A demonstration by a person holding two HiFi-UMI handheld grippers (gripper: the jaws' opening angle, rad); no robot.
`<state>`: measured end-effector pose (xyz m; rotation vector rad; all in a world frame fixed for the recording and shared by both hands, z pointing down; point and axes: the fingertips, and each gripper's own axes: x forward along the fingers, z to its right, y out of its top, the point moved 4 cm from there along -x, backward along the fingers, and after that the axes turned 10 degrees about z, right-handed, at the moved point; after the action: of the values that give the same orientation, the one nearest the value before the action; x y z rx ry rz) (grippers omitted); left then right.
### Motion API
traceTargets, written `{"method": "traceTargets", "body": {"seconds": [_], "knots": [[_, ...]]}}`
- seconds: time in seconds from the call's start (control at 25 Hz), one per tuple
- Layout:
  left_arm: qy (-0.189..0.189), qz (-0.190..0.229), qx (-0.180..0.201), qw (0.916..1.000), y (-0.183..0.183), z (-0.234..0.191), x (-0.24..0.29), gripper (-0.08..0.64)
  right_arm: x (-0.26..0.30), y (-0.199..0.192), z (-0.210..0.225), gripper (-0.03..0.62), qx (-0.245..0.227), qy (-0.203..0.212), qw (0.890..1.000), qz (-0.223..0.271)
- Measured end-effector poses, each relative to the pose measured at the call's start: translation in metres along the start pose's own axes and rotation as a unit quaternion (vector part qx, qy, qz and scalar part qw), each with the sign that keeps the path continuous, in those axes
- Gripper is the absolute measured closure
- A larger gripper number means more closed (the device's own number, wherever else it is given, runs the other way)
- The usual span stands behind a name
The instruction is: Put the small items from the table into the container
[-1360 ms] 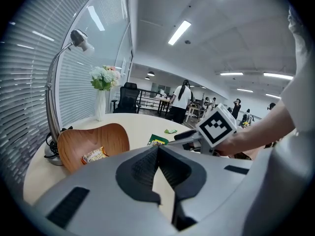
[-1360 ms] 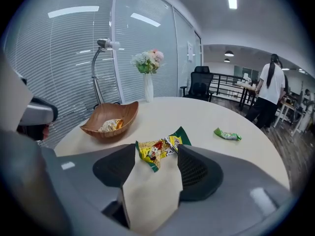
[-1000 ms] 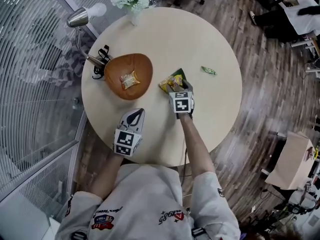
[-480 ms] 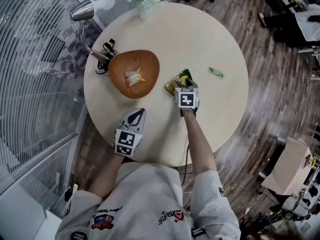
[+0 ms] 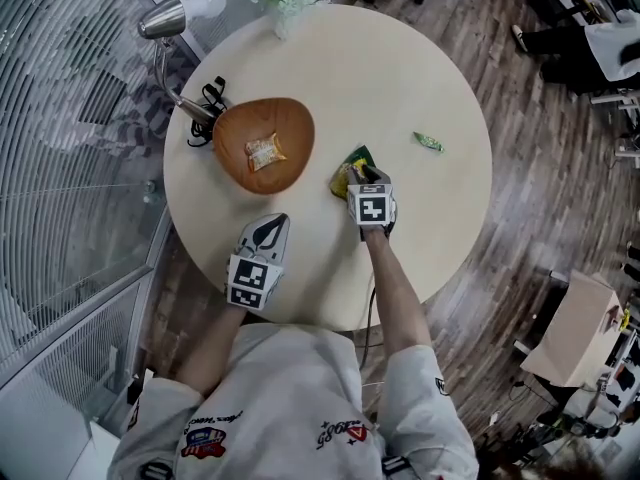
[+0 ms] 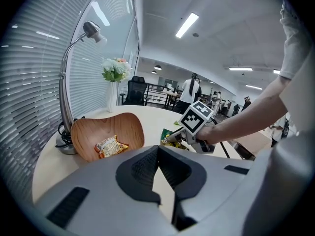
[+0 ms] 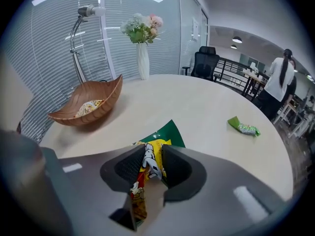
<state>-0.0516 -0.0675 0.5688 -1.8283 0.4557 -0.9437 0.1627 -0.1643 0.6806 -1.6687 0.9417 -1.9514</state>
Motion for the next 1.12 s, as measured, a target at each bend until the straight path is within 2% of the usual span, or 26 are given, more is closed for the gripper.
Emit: {"method": "traceTargets", "body": {"seconds": [0.28, 0.44, 0.6, 0.88, 1.12], "knots": [[0.012, 0.012, 0.000, 0.9999, -0.001, -0.010, -0.009, 0.552, -0.018, 0.018, -0.011, 0.500, 0.001, 0.010, 0.999, 0.033], [0.020, 0.022, -0.005, 0.9996, 0.006, -0.015, -0.015, 0.552, -0.038, 0.059, -0.027, 0.501, -0.002, 0.027, 0.996, 0.088], [0.035, 0.030, -0.003, 0.9989, 0.008, -0.028, -0.023, 0.553, -0.034, 0.102, -0.072, 0.500, -0.009, 0.066, 0.990, 0.128], [0.070, 0.039, -0.012, 0.9967, 0.004, -0.053, -0.055, 0.553, 0.000, 0.119, -0.160, 0.499, -0.050, 0.135, 0.983, 0.113], [0.102, 0.031, -0.039, 0.9935, -0.007, -0.078, -0.087, 0.554, 0.022, 0.115, -0.197, 0.499, -0.066, 0.144, 0.982, 0.100]]}}
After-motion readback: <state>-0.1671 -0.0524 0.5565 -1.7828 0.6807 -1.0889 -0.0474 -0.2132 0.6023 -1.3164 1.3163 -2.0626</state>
